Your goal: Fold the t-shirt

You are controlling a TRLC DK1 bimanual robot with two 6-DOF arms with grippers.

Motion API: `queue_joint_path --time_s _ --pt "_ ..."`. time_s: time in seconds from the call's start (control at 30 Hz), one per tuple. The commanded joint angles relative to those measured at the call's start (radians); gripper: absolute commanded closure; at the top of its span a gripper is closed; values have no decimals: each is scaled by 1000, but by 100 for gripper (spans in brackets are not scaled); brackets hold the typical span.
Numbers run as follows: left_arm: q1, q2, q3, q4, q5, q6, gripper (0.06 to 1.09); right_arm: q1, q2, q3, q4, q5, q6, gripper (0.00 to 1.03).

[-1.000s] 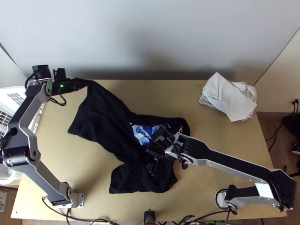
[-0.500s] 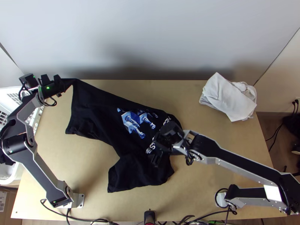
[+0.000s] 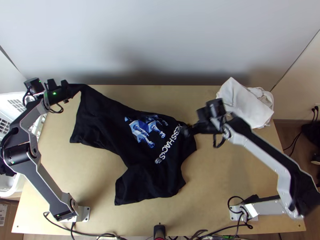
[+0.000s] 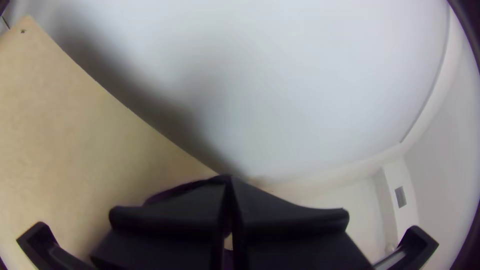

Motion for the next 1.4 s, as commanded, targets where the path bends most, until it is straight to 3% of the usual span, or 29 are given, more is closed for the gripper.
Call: queue_joint_path --time_s 0.0,0.17,0.4,0.9,1.0,1.37 --pt "-49 -50 6 -129 -2 115 105 -204 130 5 -16 -180 101 5" --pt "-53 -63 8 -153 -8 138 105 -158 196 -13 -98 -229 44 5" --pt "-45 -96 0 -202 -9 179 105 -110 271 42 -81 -223 -44 5" --pt "-47 -132 -14 -261 -23 235 105 -72 399 269 -37 -67 -246 9" --pt "-45 -140 -20 -270 -25 245 105 -69 428 284 -37 -59 -260 16" --pt "-27 -172 -44 -316 -29 297 105 -63 494 313 -20 -27 -254 16"
